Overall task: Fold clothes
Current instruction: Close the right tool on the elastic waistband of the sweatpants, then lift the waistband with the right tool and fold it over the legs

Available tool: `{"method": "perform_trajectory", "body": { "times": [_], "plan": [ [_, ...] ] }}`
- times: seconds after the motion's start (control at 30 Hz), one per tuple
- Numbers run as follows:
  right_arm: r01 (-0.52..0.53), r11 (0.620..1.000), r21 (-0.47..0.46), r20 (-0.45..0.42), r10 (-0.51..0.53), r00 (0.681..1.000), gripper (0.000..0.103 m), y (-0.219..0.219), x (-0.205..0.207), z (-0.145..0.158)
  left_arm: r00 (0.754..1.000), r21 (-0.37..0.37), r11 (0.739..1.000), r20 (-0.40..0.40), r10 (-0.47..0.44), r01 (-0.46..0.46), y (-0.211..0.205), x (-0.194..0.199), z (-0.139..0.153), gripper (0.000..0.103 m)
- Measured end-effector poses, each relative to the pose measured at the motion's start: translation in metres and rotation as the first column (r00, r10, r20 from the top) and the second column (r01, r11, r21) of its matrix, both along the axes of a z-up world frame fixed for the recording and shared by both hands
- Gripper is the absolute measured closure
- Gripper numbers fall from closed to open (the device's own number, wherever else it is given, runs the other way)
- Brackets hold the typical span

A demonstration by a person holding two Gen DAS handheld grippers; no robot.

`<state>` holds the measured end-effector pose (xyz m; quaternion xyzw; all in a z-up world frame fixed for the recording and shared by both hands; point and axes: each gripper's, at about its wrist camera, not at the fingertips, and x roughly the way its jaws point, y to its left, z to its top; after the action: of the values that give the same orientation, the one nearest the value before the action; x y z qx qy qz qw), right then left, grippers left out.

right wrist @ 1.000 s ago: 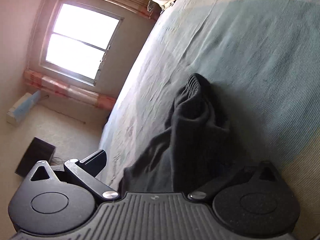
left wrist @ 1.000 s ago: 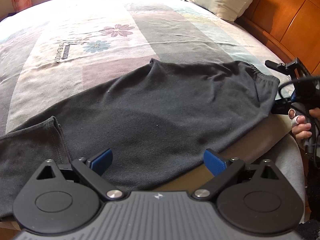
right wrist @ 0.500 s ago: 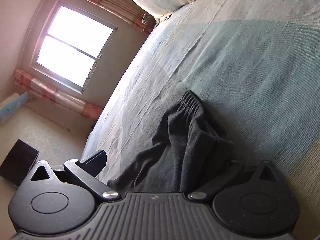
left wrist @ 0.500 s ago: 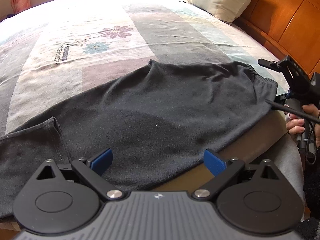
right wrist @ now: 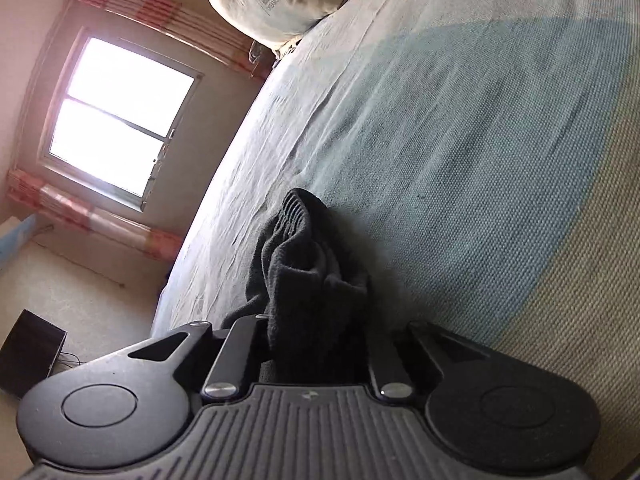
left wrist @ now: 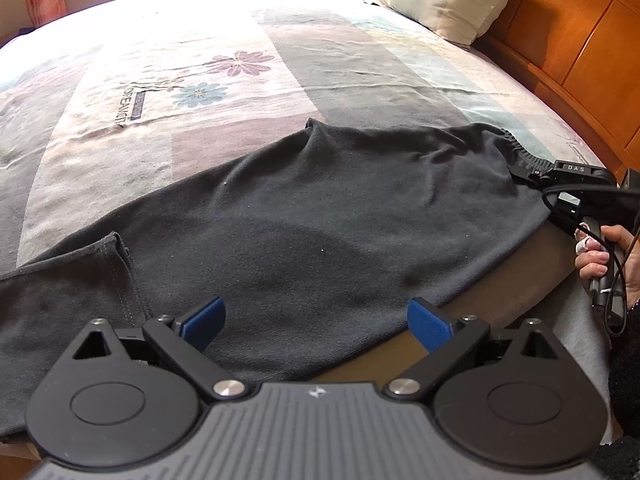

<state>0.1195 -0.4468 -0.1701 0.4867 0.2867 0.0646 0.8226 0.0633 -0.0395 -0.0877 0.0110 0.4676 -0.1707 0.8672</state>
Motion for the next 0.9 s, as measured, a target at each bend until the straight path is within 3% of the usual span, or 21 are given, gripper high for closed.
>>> {"method": "perform_trajectory", "body": {
  "times": [0.1, 0.17, 0.2, 0.27, 0.3, 0.33, 0.4, 0.6, 0.77, 0.9],
  "plan": [
    [-0.014, 1.0, -0.022, 0.032, 0.015, 0.999, 0.064, 0.007, 0.001, 0.005, 1.0, 0.001, 1.0, 0.002, 0.002, -0.002, 0.001, 0.0, 0.001, 0.006],
    [-0.034, 0.997, -0.074, 0.039, 0.037, 0.999, 0.06, 0.014, 0.003, 0.009, 1.0, 0.001, 1.0, 0.003, 0.007, -0.007, 0.002, 0.001, 0.001, 0.006],
    [-0.043, 0.993, -0.112, 0.032, 0.047, 0.998, 0.062, 0.019, 0.004, 0.011, 1.0, 0.001, 1.0, 0.004, 0.009, -0.009, 0.002, 0.001, 0.001, 0.006],
    [-0.042, 0.982, -0.183, 0.006, 0.044, 0.999, 0.079, 0.025, 0.004, 0.011, 1.0, 0.005, 1.0, 0.007, 0.008, -0.008, 0.002, 0.0, 0.002, 0.006],
    [-0.03, 0.982, -0.185, -0.011, 0.028, 1.0, 0.094, 0.023, 0.005, 0.007, 1.0, 0.008, 1.0, 0.01, 0.007, -0.007, 0.002, -0.001, 0.003, 0.006],
    [-0.023, 0.988, -0.153, -0.009, 0.022, 1.0, 0.097, 0.018, 0.004, 0.003, 1.0, 0.01, 1.0, 0.012, 0.007, -0.007, 0.003, -0.002, 0.004, 0.006],
    [-0.027, 0.993, -0.111, -0.011, 0.026, 1.0, 0.097, 0.013, 0.005, 0.001, 1.0, 0.015, 1.0, 0.016, 0.008, -0.008, 0.007, -0.003, 0.006, 0.006],
    [-0.026, 0.988, -0.155, -0.006, 0.025, 1.0, 0.093, 0.021, 0.003, 0.019, 0.999, 0.032, 0.999, 0.035, 0.027, -0.028, 0.026, -0.011, 0.013, 0.006],
    [-0.041, 0.97, -0.24, 0.053, 0.055, 0.997, 0.094, 0.035, -0.005, 0.048, 0.998, 0.033, 0.998, 0.046, 0.044, -0.045, 0.043, -0.016, 0.016, 0.006],
    [-0.077, 0.933, -0.351, 0.073, 0.109, 0.991, 0.094, 0.059, -0.005, 0.078, 0.998, 0.04, 0.999, 0.052, 0.019, -0.021, 0.05, -0.023, 0.018, 0.006]
  ]
}}
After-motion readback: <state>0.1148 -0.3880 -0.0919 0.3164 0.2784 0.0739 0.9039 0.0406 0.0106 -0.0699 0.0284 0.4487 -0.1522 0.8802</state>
